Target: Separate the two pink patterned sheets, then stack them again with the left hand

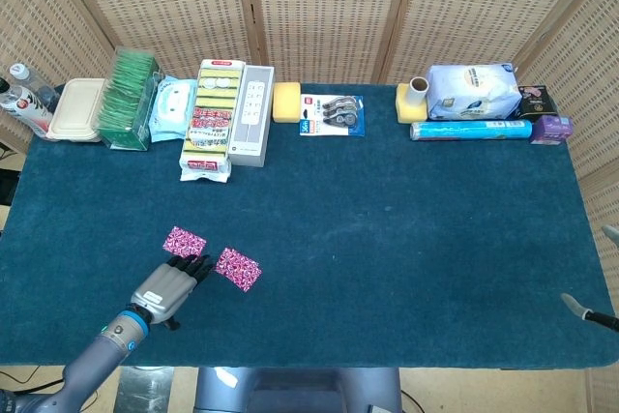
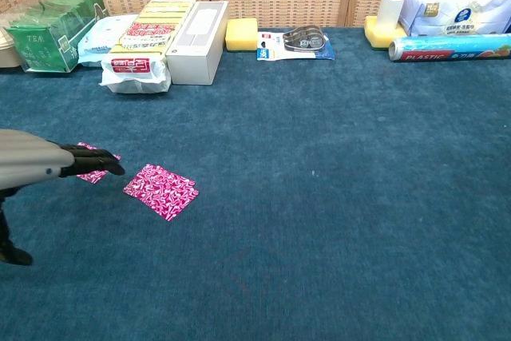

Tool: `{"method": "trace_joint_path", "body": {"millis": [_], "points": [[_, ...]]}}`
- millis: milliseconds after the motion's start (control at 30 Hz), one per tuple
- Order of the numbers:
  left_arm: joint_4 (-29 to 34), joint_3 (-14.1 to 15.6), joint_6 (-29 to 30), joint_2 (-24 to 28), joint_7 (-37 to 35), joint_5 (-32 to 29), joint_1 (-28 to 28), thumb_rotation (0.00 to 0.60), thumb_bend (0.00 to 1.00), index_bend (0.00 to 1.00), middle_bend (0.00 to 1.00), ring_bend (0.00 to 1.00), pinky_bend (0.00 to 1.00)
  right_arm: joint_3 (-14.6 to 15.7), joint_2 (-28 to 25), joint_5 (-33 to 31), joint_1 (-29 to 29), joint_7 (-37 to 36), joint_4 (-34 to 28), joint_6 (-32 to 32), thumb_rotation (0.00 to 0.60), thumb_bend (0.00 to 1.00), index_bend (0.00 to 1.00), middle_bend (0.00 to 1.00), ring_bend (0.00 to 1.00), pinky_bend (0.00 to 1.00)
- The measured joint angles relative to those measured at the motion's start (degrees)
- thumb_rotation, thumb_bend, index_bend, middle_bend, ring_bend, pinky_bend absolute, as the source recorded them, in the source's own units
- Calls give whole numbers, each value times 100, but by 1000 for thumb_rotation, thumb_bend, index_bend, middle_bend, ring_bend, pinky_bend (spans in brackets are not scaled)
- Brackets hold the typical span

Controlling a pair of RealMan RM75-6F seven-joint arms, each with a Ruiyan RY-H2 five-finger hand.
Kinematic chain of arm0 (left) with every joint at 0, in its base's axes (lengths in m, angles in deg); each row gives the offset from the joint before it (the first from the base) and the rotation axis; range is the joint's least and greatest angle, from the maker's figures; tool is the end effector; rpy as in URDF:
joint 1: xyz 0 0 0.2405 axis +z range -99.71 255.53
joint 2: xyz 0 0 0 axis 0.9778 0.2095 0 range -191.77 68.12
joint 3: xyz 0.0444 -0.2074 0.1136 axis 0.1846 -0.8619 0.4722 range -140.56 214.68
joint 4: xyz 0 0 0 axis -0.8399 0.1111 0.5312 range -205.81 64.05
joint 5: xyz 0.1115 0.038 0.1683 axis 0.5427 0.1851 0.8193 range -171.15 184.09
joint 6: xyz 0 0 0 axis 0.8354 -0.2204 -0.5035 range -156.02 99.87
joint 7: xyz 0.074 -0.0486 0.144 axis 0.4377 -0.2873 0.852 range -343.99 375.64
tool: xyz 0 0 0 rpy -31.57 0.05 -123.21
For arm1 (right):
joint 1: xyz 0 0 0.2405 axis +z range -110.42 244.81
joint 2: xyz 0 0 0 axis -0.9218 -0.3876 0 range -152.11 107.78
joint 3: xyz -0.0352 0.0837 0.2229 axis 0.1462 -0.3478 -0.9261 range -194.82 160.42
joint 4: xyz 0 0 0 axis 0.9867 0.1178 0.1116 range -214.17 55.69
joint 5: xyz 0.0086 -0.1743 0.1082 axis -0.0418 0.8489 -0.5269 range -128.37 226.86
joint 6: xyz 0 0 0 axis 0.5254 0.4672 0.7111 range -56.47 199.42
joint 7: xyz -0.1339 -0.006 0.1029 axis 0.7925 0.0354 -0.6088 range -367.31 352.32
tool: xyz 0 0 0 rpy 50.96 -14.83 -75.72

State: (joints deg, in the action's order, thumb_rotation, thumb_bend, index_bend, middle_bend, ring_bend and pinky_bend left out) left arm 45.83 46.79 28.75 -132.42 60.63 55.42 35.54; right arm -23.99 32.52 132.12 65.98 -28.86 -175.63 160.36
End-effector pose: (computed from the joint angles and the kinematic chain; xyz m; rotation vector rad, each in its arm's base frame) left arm -0.1753 0.2318 0.0003 -2.1783 -0.9541 -0.3471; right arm -0.3073 -0.1847 0.2246 1.1094 -1.0572 1.1210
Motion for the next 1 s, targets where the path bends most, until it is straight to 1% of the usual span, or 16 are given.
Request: {"method": "trace_joint_path", "body": {"millis": [233, 333, 667, 1000], "points": [[50, -95, 320, -564, 904, -848, -381, 600, 115, 0, 0, 0, 101, -7, -9, -4, 9, -47, 18, -21, 600, 0, 114, 0, 0, 26], [58, -134, 485, -779, 1145, -1130, -512, 600, 114, 0, 0, 0, 101, -8, -10, -6, 7, -54, 20, -16, 600, 0, 114, 0, 0, 27], [-23, -251, 848, -1255, 1594, -1816, -844, 600, 114, 0, 0, 0, 101, -20, -33, -23, 3, -96, 20, -14, 600, 0, 114, 0, 0, 26], [-180, -415, 1084, -1540, 1842, -2410, -1131, 600, 113, 0, 0, 0, 101, -21, -45, -25, 7, -123, 25, -29, 600, 0, 114, 0, 0, 26]]}}
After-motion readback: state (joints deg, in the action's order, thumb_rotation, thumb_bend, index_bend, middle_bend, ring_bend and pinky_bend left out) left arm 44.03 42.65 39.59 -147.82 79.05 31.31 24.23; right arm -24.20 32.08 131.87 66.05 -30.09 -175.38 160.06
